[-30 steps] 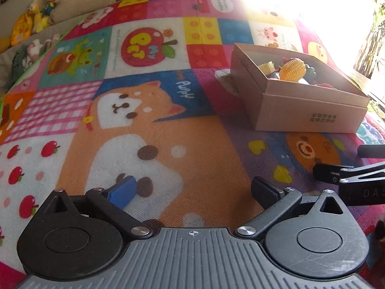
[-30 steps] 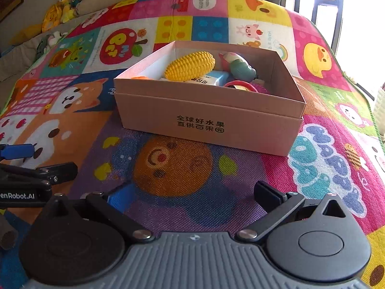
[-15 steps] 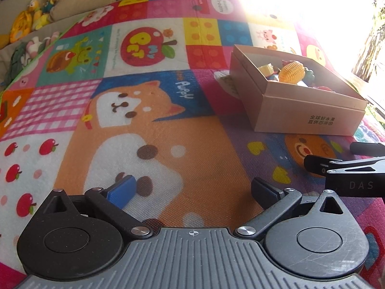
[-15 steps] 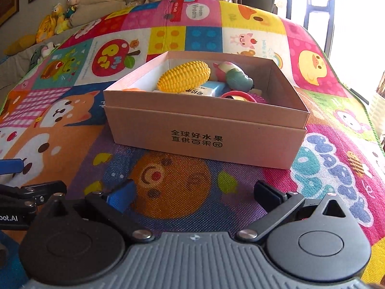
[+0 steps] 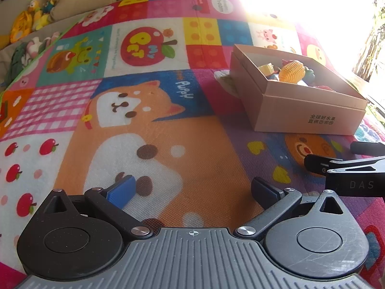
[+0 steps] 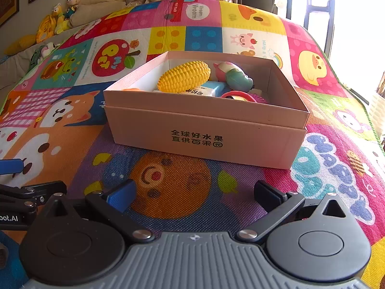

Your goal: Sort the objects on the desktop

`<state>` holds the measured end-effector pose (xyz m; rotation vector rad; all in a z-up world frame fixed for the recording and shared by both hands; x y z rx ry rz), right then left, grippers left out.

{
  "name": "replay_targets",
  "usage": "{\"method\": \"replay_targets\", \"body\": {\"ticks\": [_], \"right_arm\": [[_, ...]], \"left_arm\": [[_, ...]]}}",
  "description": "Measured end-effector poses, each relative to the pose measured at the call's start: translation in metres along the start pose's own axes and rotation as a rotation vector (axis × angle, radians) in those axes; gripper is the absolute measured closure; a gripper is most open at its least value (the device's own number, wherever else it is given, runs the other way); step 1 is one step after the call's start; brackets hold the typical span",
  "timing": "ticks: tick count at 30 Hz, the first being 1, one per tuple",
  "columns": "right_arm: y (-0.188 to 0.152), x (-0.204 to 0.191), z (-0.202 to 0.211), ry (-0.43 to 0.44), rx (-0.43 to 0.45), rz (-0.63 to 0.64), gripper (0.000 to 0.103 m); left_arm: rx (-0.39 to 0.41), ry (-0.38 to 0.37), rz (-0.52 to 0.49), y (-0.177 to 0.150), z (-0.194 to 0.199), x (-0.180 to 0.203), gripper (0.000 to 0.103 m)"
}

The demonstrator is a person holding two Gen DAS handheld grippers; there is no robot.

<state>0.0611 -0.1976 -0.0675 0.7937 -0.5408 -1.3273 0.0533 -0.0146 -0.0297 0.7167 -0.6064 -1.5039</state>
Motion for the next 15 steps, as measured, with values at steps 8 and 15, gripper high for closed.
{"method": "replay_targets", "body": {"ticks": [8,15], "right_arm": [[0.0,0.0003,-0.0003,0.0,0.0,0.0,0.0],[0.0,0.0001,-0.0004,0.0,0.0,0.0,0.0]], "left_arm": [[0.005,-0.014,0.018,0.0003,0.0002,-0.0015,0.0],[0.003,0.004,0.002,-0.0002,-0.0001,-0.0008,0.0]]}}
Point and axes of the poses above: each gripper's, at about its wrist camera, not at the fingertips, and z roughly against the way its jaws point, x to its right, y to its top, the point moved 5 cm from there along -z, roughly the way its jaws point, and after that the axes turned 7 degrees about y, right-handed, at the moved point
